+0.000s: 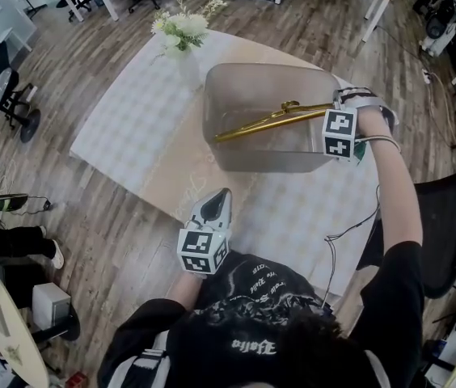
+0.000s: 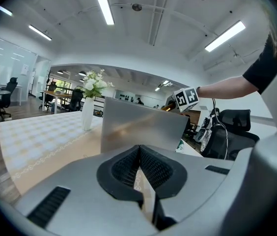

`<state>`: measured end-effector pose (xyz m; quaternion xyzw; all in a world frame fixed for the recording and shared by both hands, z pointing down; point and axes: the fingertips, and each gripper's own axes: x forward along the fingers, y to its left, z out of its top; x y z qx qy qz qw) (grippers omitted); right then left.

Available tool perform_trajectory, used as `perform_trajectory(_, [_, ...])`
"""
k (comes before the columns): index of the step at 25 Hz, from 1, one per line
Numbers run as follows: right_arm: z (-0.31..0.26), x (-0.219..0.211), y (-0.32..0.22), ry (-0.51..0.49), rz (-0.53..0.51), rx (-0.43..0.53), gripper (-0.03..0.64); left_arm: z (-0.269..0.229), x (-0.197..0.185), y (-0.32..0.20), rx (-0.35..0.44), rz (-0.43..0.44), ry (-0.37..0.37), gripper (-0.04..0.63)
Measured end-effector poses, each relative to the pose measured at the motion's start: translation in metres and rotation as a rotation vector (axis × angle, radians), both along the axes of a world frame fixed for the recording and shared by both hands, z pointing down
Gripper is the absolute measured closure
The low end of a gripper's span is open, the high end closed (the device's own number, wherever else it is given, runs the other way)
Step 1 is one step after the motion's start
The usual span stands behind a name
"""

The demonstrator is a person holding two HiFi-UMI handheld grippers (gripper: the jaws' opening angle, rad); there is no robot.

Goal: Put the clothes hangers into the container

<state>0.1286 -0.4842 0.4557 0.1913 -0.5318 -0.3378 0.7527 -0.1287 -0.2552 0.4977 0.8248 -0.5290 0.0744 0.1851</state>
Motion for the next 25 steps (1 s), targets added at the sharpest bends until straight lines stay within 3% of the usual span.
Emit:
perform_trajectory(11, [0.020, -0.024, -0.017, 0.113, -0.031, -0.104, 0.593, 0.008, -0.011, -0.008, -0.016, -0.039, -0.001, 0.575])
perform_trajectory(25, [0.059, -0.012, -0.008, 0.053, 0.072, -0.260, 0.578, 0.012, -0.024, -0.012, -0.030, -0.085, -0.014, 0.575])
